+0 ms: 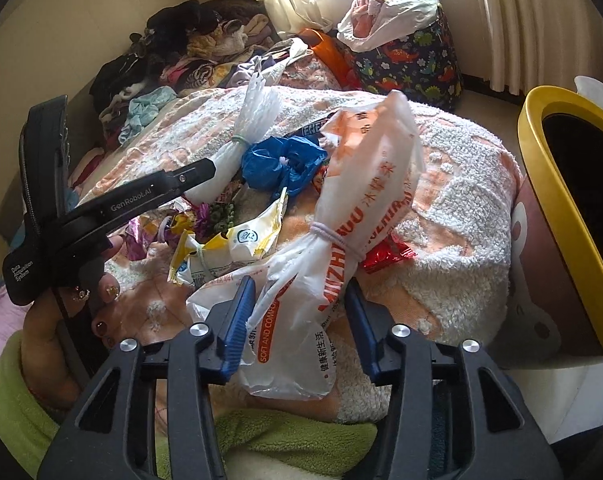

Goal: Collect trash
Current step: 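Grasp the white mesh bundle with the left tool while the right tool grasps the white printed bag, then carry both held items over the yellow bin and open both tools to drop them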

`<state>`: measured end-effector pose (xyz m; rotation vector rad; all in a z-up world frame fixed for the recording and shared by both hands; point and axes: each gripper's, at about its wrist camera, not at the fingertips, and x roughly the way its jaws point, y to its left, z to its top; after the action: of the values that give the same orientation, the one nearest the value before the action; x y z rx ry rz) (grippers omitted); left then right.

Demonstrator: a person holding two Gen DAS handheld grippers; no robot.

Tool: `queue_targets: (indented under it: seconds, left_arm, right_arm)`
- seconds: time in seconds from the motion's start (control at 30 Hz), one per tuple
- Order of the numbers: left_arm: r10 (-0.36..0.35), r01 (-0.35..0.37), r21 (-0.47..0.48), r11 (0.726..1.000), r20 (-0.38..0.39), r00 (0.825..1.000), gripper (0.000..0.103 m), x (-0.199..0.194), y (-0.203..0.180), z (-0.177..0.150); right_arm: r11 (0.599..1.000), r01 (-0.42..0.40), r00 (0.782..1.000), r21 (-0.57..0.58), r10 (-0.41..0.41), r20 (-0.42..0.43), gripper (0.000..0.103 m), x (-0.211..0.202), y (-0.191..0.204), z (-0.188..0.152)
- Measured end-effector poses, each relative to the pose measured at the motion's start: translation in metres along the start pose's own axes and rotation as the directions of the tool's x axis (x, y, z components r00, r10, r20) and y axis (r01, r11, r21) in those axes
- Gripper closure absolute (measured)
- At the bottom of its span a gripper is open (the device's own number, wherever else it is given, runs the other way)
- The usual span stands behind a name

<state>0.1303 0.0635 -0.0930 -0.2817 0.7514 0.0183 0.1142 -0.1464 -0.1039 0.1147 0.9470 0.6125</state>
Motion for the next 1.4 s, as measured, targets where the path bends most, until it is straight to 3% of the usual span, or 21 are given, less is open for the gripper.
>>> queue_targets:
  seconds: [0.27,0.77,1.4]
  left_arm:
    - [-0.051,0.053,-0.029,0.998,0.039,0.998,0.099,-0.015,0.0,0.0]
    - [-0.118,0.12,-0.016,0.993,0.12,0.986,0.099,-0.049,-0.018,0.012]
    - [-0.163,0.155,0.063,0.986,0.141,0.976,0.099,-0.069,-0.061,0.013]
  right_arm:
    - [0.999,-0.007,0.998,-0.036,0.009,0.067,0.068,-0.02,0.001,0.001]
    - [0.999,-0.008,0.985,-0.053,0.017,0.173,0.069,-0.058,-0.009,0.016]
    - [0.999,-0.008,0.966,-0.046,0.019,0.257,0.069,-0.093,-0.025,0.027]
